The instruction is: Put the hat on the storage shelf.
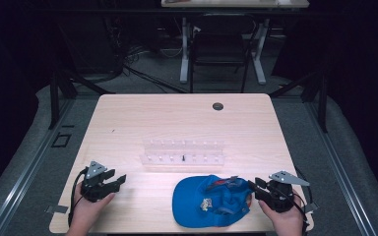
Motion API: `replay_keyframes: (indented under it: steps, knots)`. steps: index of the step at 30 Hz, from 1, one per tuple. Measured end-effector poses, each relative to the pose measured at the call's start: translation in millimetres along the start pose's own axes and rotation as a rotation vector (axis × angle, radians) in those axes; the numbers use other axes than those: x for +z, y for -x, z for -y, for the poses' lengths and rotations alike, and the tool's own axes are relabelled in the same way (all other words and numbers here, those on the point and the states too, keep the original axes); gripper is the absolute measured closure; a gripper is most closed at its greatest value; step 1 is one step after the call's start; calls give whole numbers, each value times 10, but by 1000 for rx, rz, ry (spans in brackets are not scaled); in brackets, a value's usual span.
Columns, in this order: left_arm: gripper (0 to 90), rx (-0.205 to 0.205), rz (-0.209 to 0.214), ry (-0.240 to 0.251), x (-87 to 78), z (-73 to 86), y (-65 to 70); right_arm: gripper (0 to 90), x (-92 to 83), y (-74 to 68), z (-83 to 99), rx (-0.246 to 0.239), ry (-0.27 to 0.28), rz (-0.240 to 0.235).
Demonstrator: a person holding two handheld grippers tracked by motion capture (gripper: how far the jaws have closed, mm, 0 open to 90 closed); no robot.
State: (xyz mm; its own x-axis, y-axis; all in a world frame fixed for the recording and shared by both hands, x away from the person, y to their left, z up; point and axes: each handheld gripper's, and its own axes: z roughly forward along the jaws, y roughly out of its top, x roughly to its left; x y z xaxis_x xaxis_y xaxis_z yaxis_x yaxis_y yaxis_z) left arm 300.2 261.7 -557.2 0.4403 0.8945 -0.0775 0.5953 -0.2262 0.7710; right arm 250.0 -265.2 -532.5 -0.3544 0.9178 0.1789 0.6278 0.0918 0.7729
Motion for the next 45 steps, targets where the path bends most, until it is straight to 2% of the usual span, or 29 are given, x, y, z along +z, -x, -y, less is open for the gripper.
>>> replay_keyframes:
  steps: [2, 4, 7, 11, 13, 19, 22, 26, 34, 37, 39, 40, 42, 45]
  knots:
    - [477, -9, 15, -6, 5, 1, -12, 638, 35, -5, 13, 7, -24, -9]
    - [477, -15, 13, -5, 9, 9, -11, 622, 46, -26, 21, 14, -30, -4]
    - [483, -2, 17, -14, 5, 26, -3, 604, 39, -58, 4, 35, -28, -26]
    - [483, 22, 16, -22, 6, 33, 9, 580, 43, -96, -15, 13, -19, -16]
    - [470, 19, 22, -15, 5, 31, 28, 580, 49, -128, -13, 11, -41, -22]
    - [467, 23, 24, -22, 17, 35, 30, 566, 48, -158, -6, 16, -53, -31]
    - [467, 22, 28, -20, 15, 37, 25, 564, 61, -184, 1, 7, -87, -38]
    - [458, 20, 32, -20, 7, 35, 29, 562, 93, -206, 39, 0, -133, -26]
    - [458, 29, 32, -20, -8, 36, 25, 520, 121, -251, 82, -23, -181, -21]
    - [455, 28, 35, -19, -11, 34, 18, 560, 152, -274, 96, -64, -222, -11]
    - [454, 25, 33, -19, -11, 34, 17, 563, 165, -287, 101, -62, -236, -7]
    - [453, 23, 32, -22, -9, 34, 13, 593, 182, -294, 113, -63, -258, 11]
    - [453, 24, 34, -24, -9, 33, 11, 620, 186, -288, 114, -57, -265, 23]
    - [453, 25, 38, -25, -5, 34, 14, 618, 209, -252, 118, -48, -280, 37]
